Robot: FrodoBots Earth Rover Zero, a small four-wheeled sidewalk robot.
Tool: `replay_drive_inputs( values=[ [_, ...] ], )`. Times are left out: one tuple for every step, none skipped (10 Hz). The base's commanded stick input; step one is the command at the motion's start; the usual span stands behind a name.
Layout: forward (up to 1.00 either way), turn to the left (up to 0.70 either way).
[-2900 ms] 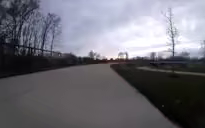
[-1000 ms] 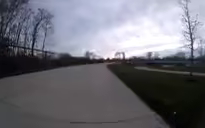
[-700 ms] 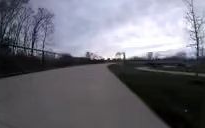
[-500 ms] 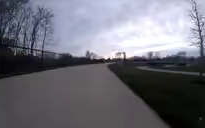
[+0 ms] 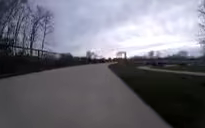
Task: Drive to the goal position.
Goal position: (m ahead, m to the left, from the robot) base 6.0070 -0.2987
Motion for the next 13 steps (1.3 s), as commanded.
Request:
replay_drive_inputs(
  values=[
    [1.00,0.00],
    [1.00,0.00],
    [1.00,0.00],
    [1.00,0.00],
    [1.00,0.00],
    [1.00,0.00],
    [1.00,0.00],
    [1.00,0.00],
    [1.00,0.00],
    [1.00,0.00],
    [1.00,0.00],
    [1.00,0.00],
    [1.00,0.00]
  ],
)
